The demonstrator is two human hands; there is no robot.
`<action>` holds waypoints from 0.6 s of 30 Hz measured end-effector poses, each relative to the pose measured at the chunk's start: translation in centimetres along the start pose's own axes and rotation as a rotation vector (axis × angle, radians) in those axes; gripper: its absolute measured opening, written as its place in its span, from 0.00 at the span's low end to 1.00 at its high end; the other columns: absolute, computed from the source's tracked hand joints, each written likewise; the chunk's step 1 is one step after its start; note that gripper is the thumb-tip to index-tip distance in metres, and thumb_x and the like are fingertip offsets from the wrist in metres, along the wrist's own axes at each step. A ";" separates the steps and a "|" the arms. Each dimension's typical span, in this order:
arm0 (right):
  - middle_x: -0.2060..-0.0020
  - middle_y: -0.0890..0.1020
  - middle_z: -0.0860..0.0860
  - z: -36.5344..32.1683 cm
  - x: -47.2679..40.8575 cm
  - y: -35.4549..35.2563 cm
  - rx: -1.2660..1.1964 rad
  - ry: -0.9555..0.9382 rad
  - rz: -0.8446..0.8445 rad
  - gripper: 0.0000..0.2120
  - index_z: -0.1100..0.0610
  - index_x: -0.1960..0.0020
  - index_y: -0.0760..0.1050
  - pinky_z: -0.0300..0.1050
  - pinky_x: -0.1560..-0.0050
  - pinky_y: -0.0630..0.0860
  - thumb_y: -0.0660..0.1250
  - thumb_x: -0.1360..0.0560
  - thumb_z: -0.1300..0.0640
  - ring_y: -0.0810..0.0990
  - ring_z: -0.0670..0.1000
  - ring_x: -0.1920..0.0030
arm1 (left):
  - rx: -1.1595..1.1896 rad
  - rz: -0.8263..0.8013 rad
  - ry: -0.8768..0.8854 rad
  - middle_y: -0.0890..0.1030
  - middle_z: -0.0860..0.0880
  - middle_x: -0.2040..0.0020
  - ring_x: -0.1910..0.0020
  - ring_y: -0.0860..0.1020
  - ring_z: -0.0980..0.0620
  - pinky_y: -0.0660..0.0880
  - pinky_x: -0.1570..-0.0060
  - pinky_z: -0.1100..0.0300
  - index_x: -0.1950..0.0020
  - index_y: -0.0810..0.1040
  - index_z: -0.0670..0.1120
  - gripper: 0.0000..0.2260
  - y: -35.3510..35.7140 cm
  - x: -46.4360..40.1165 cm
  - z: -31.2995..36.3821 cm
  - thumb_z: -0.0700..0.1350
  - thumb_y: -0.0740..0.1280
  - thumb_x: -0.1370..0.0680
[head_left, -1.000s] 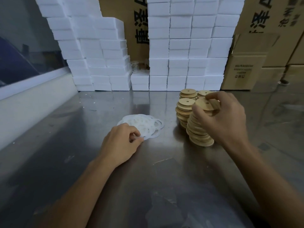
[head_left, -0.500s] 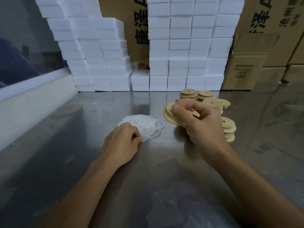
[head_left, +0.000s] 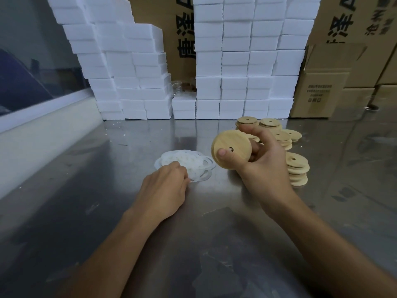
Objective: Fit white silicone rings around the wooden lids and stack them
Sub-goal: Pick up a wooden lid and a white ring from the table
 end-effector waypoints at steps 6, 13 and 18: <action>0.57 0.85 0.49 -0.2 0.0 0.6 0.032 -0.066 -0.082 0.13 0.54 0.48 0.81 0.36 0.58 0.78 0.78 0.31 0.61 0.83 0.45 0.57 | 0.183 0.137 -0.058 0.76 0.51 0.55 0.61 0.72 0.51 0.64 0.64 0.57 0.53 0.69 0.47 0.05 -1.1 0.0 -0.4 0.43 0.57 0.18; 0.52 0.82 0.47 -0.2 0.1 0.9 0.007 -0.129 -0.091 0.09 0.54 0.41 0.77 0.42 0.56 0.81 0.66 0.20 0.60 0.82 0.47 0.51 | 0.912 0.297 -0.049 0.77 0.53 0.69 0.73 0.71 0.59 0.70 0.70 0.67 0.61 0.73 0.51 0.13 -2.6 0.2 0.3 0.36 0.61 0.19; 0.47 0.81 0.55 1.0 0.7 2.1 -0.102 0.015 -0.160 0.13 0.51 0.39 0.77 0.44 0.57 0.82 0.59 0.17 0.62 0.83 0.51 0.50 | 1.124 0.289 -0.096 0.76 0.49 0.69 0.76 0.72 0.54 0.70 0.75 0.64 0.62 0.74 0.48 0.13 -2.1 0.2 1.1 0.37 0.62 0.19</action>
Point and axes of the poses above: each hand's wrist, its own x-axis away from the middle knuckle, its own y-axis out of the palm, z = x × y, the point moved 6 cm from there along -x, towards the middle knuckle
